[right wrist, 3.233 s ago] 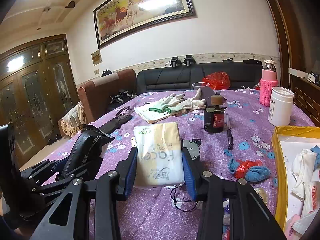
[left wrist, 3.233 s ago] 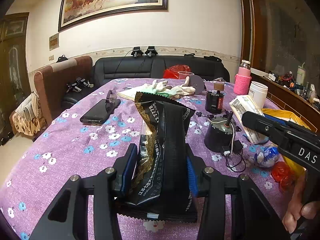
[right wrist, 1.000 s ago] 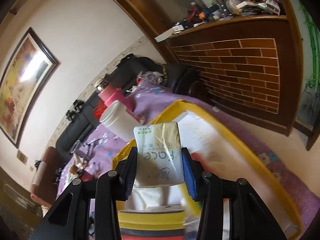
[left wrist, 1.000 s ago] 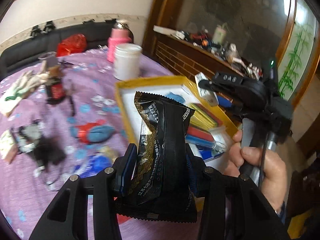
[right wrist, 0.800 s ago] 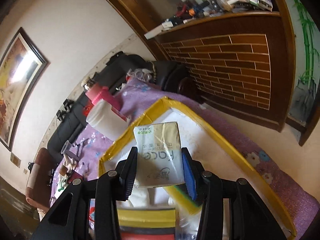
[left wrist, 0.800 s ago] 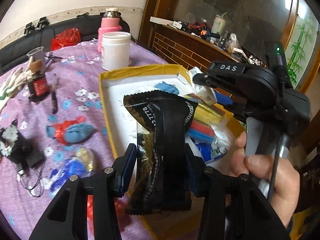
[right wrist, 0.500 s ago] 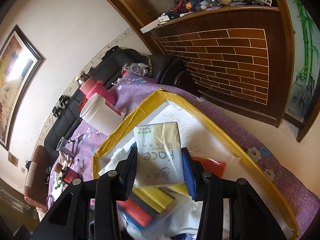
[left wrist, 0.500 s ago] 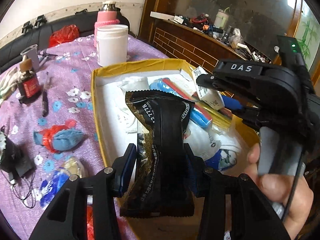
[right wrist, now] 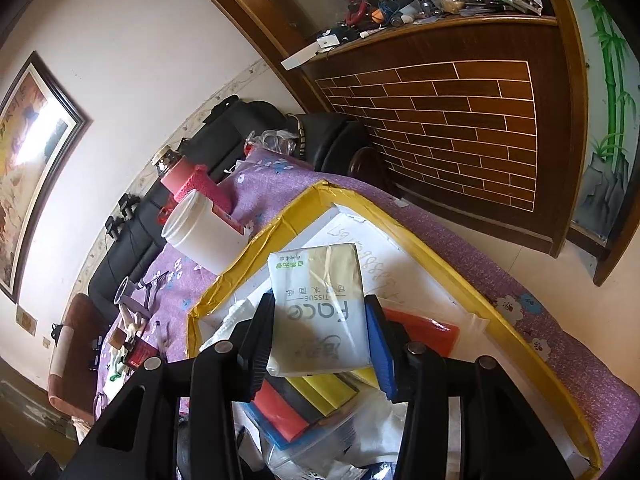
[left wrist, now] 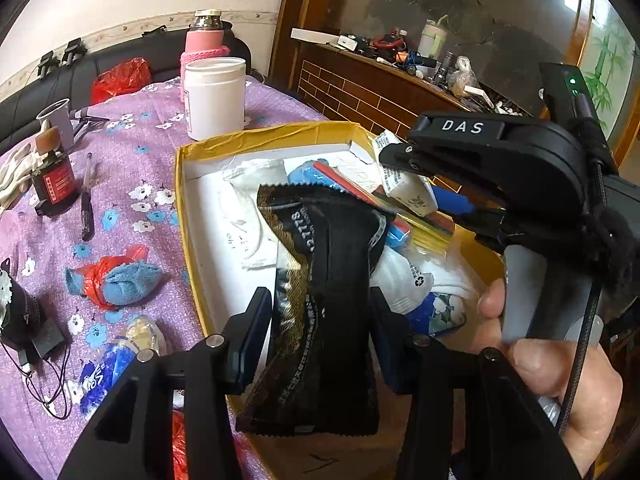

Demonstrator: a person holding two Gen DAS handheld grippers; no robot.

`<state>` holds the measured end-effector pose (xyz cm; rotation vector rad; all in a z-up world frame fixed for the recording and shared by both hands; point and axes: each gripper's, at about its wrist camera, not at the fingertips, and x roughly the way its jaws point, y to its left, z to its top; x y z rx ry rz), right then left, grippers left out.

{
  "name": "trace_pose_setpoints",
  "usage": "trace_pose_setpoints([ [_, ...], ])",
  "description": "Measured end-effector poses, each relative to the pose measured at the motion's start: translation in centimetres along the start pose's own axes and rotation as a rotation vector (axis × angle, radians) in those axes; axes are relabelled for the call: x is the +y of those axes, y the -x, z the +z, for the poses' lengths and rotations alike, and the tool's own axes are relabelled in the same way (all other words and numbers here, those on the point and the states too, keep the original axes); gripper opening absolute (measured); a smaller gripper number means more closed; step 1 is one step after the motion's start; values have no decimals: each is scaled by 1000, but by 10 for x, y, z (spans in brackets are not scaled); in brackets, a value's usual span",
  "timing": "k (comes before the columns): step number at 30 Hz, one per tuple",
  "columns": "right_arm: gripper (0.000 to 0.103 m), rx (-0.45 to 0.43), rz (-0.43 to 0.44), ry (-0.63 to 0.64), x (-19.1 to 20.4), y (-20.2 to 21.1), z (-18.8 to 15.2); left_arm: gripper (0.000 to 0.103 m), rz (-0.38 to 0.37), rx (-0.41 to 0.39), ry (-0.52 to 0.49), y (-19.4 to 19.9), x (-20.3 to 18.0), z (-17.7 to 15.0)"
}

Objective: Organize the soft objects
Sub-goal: 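Lower both packs into the tray and open both grippers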

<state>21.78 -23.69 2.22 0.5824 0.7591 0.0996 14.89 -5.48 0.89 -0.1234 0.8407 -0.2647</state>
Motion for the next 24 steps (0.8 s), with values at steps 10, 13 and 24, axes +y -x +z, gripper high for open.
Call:
trace_pose_setpoints([
  [10, 63, -51, -1, 5, 3, 13, 1, 60, -1, -10, 21, 5, 5, 2],
  [13, 63, -82, 5, 4, 3, 19, 2, 60, -2, -27, 9, 14, 2, 2],
  [24, 63, -112, 60, 33, 14, 26, -2, 65, 19, -68, -20, 52, 9, -12],
])
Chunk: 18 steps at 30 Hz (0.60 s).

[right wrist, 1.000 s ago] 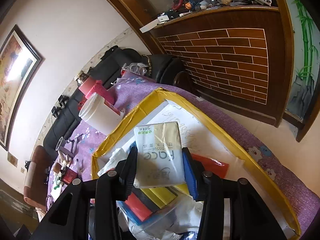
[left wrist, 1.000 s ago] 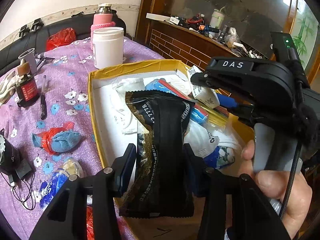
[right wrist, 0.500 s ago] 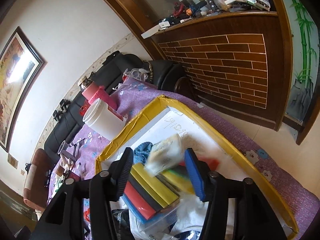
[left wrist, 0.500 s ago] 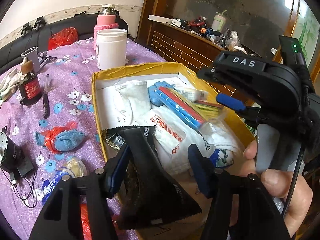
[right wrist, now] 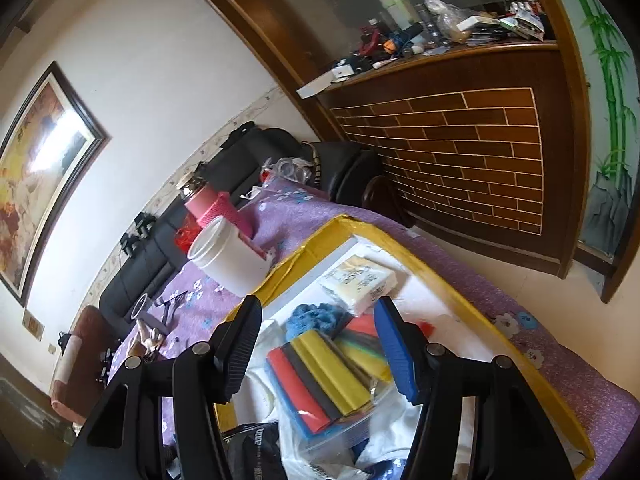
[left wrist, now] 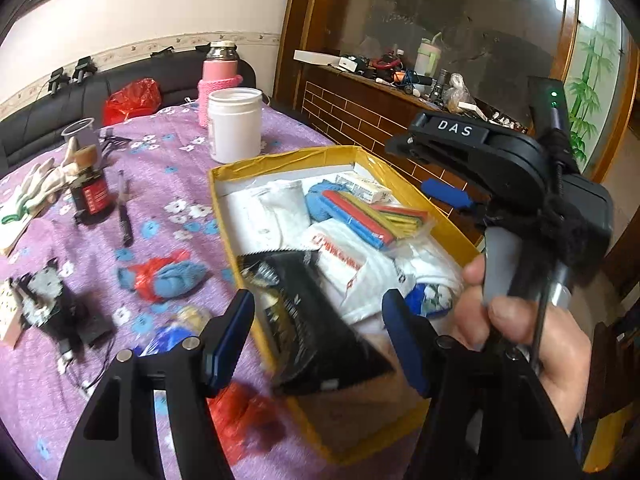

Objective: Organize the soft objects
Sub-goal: 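Withdraw both grippers from the tray back over the table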

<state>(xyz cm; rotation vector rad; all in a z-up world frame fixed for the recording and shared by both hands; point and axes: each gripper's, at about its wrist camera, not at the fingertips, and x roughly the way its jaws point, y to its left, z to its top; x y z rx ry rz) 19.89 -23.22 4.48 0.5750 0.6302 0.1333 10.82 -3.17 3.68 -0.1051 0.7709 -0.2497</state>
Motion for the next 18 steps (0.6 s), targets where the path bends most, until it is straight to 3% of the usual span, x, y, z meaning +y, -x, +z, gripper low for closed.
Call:
trace_pose_setpoints([
  [9, 63, 15, 85, 137, 35, -2, -16, 65, 30, -16, 31, 45, 33, -25],
  [14, 63, 106, 162, 237, 61, -15, -36, 67, 111, -36, 58, 74, 67, -40],
  [18, 63, 128, 200, 330, 79, -16, -50, 70, 198, -71, 97, 91, 106, -53],
])
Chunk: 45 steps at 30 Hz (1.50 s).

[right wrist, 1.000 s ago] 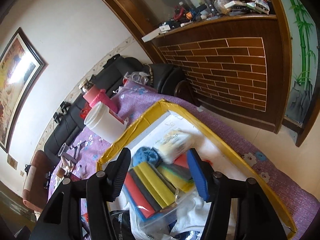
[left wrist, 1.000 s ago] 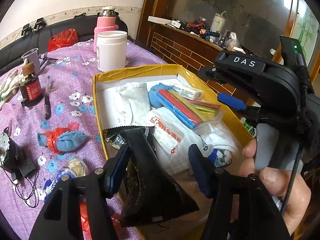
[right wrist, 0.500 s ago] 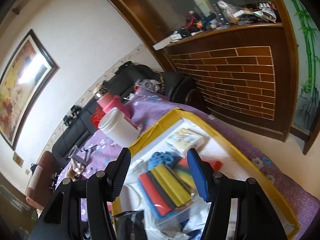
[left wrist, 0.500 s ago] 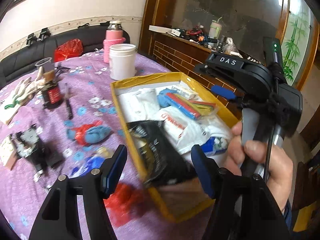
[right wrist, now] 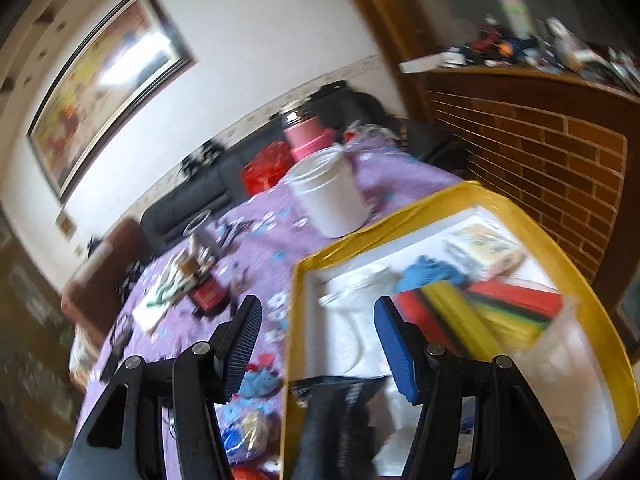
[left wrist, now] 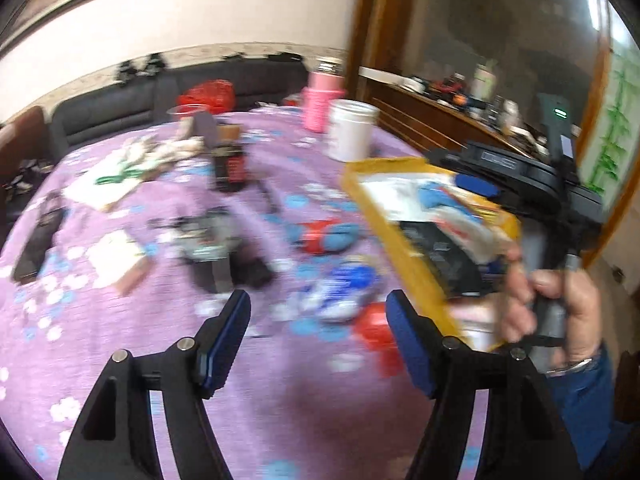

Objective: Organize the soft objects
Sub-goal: 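Withdraw both grippers from the tray back over the table, then grasp the red plastic bag with the right gripper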

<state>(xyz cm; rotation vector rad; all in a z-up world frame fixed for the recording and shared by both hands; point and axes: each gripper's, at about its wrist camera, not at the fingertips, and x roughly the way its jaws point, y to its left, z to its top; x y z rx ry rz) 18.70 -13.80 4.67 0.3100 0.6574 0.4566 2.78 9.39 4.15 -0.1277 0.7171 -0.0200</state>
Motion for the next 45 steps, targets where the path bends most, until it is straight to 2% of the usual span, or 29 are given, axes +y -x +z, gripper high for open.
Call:
trace_pose_setpoints([
  [4, 63, 24, 29, 60, 17, -8, -8, 70, 137, -57, 101, -4, 56, -8],
  [5, 63, 37, 35, 71, 21, -12, -10, 70, 192, -67, 149, -9, 73, -11],
  [6, 63, 49, 39, 76, 24, -14, -12, 70, 209, -64, 183, -11, 84, -14],
  [9, 63, 82, 66, 79, 31, -20, -19, 70, 171, -7, 270, -24, 108, -16],
  [13, 63, 124, 112, 107, 51, -20, -26, 70, 203, -18, 272, -22, 112, -16],
  [15, 64, 185, 149, 122, 64, -24, -34, 70, 202, -25, 282, -18, 114, -16],
  [18, 65, 278, 79, 195, 84, -41, -48, 70, 210, -33, 298, -15, 117, -16],
  [23, 64, 393, -20, 252, 93, -68, -66, 70, 219, -30, 330, -13, 126, -17],
  [26, 64, 422, -86, 281, 94, -79, -73, 70, 213, -26, 343, -12, 129, -18],
  [30, 67, 436, -100, 361, 106, -82, -84, 70, 218, -33, 339, -11, 129, -17],
  [32, 67, 460, -13, 377, 115, -77, -91, 70, 217, -36, 343, -10, 130, -18],
  [34, 67, 553, 167, 346, 121, -71, -100, 70, 216, -39, 349, -8, 131, -18],
  [35, 67, 606, 297, 317, 125, -65, -104, 70, 213, -39, 352, -8, 131, -18],
  [36, 67, 615, 393, 303, 128, -56, -105, 70, 211, -39, 355, -8, 132, -18],
  [37, 67, 592, 401, 314, 129, -48, -103, 70, 208, -39, 357, -7, 132, -18],
  [41, 68, 459, 151, 445, 123, -25, -92, 70, 201, -42, 356, -6, 131, -18],
  [45, 69, 501, 6, 530, 111, -27, -105, 70, 197, -45, 360, -5, 131, -18],
])
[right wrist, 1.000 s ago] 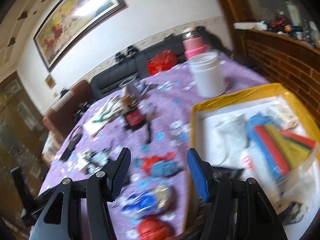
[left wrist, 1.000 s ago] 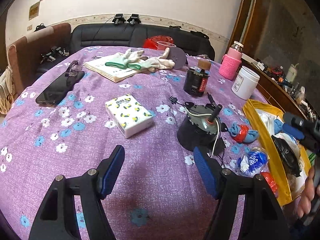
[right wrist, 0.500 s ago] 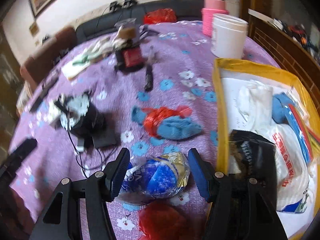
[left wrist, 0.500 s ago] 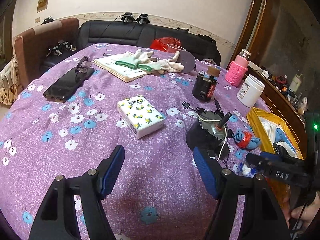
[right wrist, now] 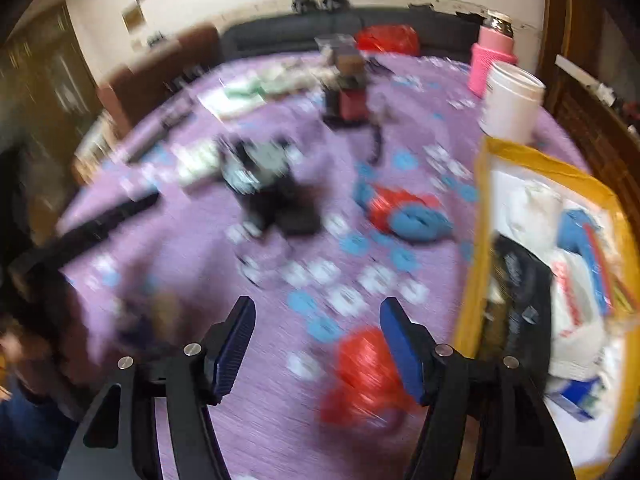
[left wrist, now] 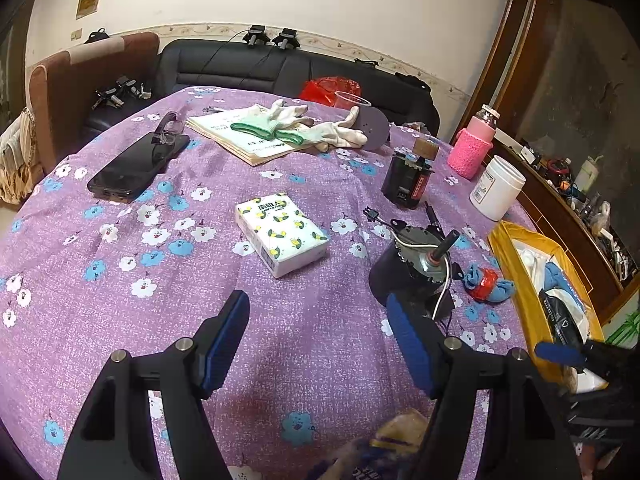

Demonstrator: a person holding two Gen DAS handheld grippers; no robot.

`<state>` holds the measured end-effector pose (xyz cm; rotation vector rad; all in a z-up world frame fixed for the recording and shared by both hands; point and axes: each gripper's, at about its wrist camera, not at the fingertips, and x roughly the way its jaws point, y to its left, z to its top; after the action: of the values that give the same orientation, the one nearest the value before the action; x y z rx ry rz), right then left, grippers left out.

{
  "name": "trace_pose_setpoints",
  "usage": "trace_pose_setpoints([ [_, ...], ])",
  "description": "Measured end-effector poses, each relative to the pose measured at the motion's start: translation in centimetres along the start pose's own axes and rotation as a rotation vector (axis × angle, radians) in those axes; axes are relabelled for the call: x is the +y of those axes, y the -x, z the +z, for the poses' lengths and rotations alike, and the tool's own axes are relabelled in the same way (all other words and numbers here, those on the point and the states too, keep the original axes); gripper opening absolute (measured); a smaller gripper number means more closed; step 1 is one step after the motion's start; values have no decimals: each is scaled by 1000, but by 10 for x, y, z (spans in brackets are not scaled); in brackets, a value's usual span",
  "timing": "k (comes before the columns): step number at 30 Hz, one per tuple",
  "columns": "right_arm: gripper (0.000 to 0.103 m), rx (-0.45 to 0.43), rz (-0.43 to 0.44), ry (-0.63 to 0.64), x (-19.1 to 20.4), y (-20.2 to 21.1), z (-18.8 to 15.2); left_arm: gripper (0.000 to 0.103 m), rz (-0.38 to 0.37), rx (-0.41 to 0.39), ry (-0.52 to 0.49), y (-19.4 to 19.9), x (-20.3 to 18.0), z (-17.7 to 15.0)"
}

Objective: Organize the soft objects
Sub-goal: 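Grasp the red plastic bag with the right gripper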

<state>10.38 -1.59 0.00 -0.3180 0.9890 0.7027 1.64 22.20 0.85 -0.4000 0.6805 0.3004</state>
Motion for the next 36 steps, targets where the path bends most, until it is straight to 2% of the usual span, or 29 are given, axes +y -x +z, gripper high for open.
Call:
trace_pose_setpoints([
  [2, 69, 45, -58, 4, -3, -7, -9, 70, 0, -1, -4, 0, 0, 0],
  [6, 67, 57, -133, 38, -3, -19, -18, 70, 0, -5, -15, 1, -3, 0],
  [7, 63, 48, -129, 41, -4, -20, -18, 70, 2, -4, -16, 1, -3, 0],
  [8, 40, 52, -123, 45, -1, -19, -18, 70, 3, -3, -16, 1, -3, -1],
  [9, 33, 56, -104, 36, 0, -20, -18, 70, 3, -2, -15, 0, -3, -1],
  [12, 34, -17, -19, 29, 16, -10, -10, 70, -1, -7, -14, 1, -4, -1],
  [16, 34, -100, 4, -20, 25, -10, 6, 70, 0, -9, -20, 2, -5, -2],
  [22, 34, -101, 25, -105, 11, -40, 14, 70, 4, 0, -15, 0, -4, -3],
  [26, 36, -116, 57, -108, 12, -46, 11, 70, 2, -3, -28, 0, -7, -4],
  [28, 38, -130, 68, -85, 14, -48, 12, 70, -5, -2, -28, 0, -8, -4],
  [33, 57, -161, 54, -50, 17, -43, 10, 70, -51, 35, -31, 5, -4, -2],
  [35, 57, -169, 61, -43, 17, -41, 10, 77, -101, 70, -59, 15, -2, -2],
  [36, 57, -166, 70, -44, 17, -42, 10, 85, -129, 89, -84, 18, -3, -3],
])
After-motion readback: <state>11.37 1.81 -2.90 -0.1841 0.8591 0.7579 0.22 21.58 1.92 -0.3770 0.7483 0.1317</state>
